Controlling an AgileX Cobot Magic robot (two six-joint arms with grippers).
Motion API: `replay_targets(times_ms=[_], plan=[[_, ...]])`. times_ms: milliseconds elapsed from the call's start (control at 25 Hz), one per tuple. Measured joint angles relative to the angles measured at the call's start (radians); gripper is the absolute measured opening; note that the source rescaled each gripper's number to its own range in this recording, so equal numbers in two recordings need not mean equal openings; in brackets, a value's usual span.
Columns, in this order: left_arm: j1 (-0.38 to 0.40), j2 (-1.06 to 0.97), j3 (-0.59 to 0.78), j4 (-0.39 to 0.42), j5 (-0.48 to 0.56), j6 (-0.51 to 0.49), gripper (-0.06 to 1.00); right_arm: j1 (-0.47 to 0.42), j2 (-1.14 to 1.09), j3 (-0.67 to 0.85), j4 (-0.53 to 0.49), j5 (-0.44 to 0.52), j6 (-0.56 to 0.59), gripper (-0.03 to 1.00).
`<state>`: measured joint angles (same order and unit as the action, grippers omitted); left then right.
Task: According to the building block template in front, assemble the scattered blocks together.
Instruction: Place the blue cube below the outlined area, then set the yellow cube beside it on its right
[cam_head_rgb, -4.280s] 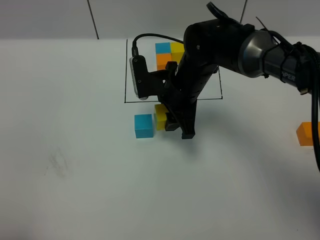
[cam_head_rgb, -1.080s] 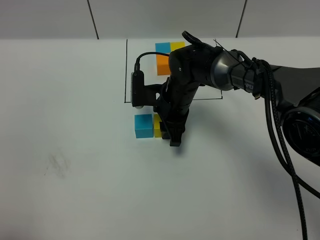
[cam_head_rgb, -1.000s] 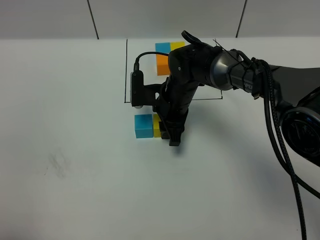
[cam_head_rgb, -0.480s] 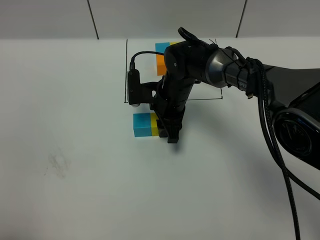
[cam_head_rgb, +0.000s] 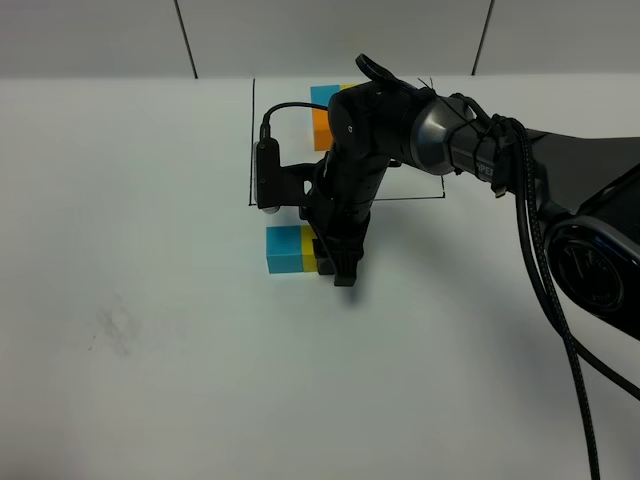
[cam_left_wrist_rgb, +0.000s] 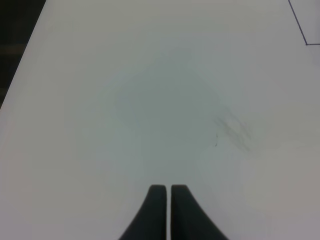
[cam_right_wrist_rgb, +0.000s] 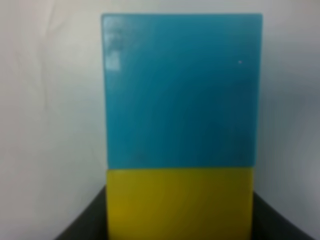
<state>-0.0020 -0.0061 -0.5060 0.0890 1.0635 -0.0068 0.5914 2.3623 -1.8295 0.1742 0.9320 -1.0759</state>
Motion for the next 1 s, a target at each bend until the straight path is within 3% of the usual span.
replay_targets(times_ms=[80, 200, 320, 1000], plan=[[0.000, 0.000, 0.000, 0.000, 0.000, 0.000, 0.00, 0.000, 0.001, 0.000, 0.002, -0.001, 0.010, 0.61], [0.000, 0.000, 0.000, 0.000, 0.000, 0.000, 0.00, 0.000, 0.002, 0.000, 0.003, -0.007, 0.021, 0.77], [0.000, 0.000, 0.000, 0.000, 0.000, 0.000, 0.00, 0.000, 0.003, 0.000, 0.004, -0.009, 0.031, 0.85], [0.000, 0.000, 0.000, 0.000, 0.000, 0.000, 0.00, 0.000, -0.105, 0.001, -0.058, 0.036, 0.107, 0.88]])
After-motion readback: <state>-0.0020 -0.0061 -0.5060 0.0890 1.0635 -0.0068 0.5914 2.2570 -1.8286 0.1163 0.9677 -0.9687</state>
